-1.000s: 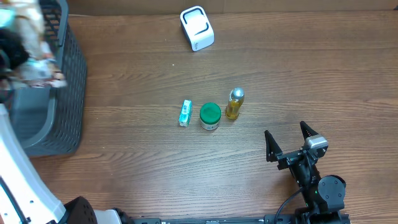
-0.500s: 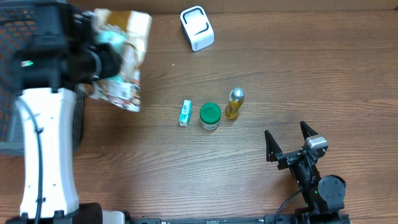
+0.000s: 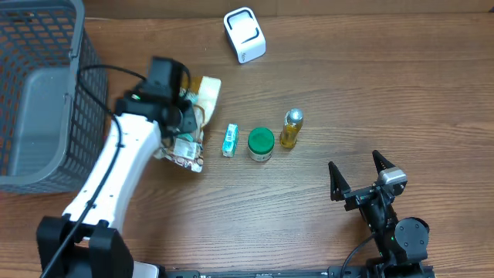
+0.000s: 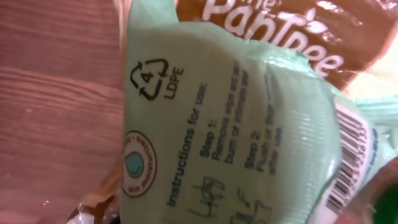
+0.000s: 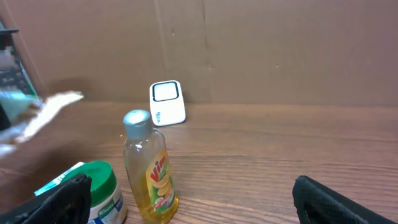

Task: Scan the item barcode
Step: 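Lift the PapTree wipes pack out and carry it toward the table center, then lower the wipes pack onto the table left of the Kleenex pack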

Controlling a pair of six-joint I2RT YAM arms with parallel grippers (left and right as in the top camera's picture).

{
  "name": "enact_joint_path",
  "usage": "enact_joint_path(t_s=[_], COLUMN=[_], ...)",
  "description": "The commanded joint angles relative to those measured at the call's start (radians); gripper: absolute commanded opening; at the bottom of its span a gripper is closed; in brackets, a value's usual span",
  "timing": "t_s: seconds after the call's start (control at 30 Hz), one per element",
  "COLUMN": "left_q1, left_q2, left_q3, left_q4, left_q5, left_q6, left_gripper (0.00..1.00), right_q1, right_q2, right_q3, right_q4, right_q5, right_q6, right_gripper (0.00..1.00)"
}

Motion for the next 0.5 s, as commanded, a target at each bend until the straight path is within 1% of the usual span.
enact_joint_path(t_s=[0.0,0.13,0.27,0.4,0.43,0.47], left_q1=[-0.024,-0.031,-0.031,-0.033,-0.033,-0.033], left_q2=[0.001,0.021,0.068,0.126,0.14,0.151], left_q3=[-0.084,-0.153,-0.167,-0.167,-0.167,-0.167], left_q4=[0.077,0.167,0.182,0.183,0.183,0.183], left_q5=[-0.093,-0.103,-0.103,-0.095,-0.095,-0.095], left_q6=[-0.062,-0.063,-0.062,-0.058,-0.058,-0.058], left_gripper=[0.15,0.15,0.18,0.3,0.36,0.44], right_q1=[-0.002,-0.002,-0.002,-0.002,-0.002,-0.002], right_q2=[-0.01,-0.01,-0.01,-0.01,-0.01,-0.01], right_q3=[-0.011,-0.011,-0.011,-0.011,-0.011,-0.011], right_q4=[0.004,0.004,0.004,0.004,0.004,0.004], right_q5=[-0.005,-0.005,-0.005,-0.005,-0.005,-0.005], right_q6=[-0.002,-0.002,-0.002,-0.002,-0.002,-0.002], right_gripper=[1.0,1.0,1.0,1.0,1.0,1.0])
